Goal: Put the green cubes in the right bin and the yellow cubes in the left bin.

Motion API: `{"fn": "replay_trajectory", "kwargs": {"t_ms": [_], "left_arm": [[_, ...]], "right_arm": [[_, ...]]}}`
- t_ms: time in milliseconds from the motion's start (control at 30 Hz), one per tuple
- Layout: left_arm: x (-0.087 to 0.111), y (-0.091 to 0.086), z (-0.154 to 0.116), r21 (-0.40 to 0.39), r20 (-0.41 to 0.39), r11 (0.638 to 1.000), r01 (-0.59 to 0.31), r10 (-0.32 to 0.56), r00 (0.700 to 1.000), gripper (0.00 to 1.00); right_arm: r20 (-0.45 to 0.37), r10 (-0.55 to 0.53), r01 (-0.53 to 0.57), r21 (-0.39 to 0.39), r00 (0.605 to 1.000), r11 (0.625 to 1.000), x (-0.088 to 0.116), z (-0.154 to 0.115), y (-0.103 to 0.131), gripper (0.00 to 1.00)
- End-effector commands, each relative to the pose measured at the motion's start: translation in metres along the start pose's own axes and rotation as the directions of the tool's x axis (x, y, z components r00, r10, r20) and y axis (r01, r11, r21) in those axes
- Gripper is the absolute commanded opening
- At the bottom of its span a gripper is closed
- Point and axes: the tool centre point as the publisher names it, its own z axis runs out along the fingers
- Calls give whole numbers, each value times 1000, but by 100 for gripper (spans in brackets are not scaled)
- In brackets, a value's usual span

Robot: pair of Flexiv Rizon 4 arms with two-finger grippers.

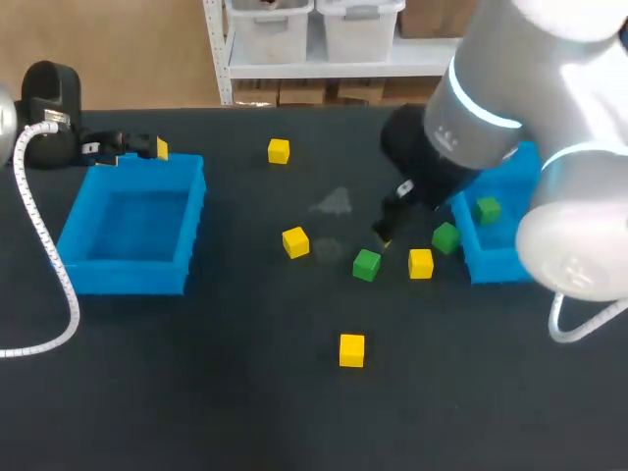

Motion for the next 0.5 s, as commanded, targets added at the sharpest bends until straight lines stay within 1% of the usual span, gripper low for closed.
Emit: {"fn": "replay_trajectory", "kwargs": {"t_ms": [33,167,300,500], "left_arm": [[1,2,0,9,5,1000,-2,2,1000,100],[1,2,0,9,5,1000,-2,2,1000,100],[1,2,0,9,5,1000,-2,2,1000,100],[1,2,0,9,5,1000,-2,2,1000,100]], "right_arm": [[-58,-53,51,-36,997,998,-11,30,21,100],[-91,-99,93,-66,991,993,-13,52,34,100],[-107,-131,122,-83,986,989,-17,64,41,100],[-141,-126,116,-79,982,990,-11,81,35,100]]}}
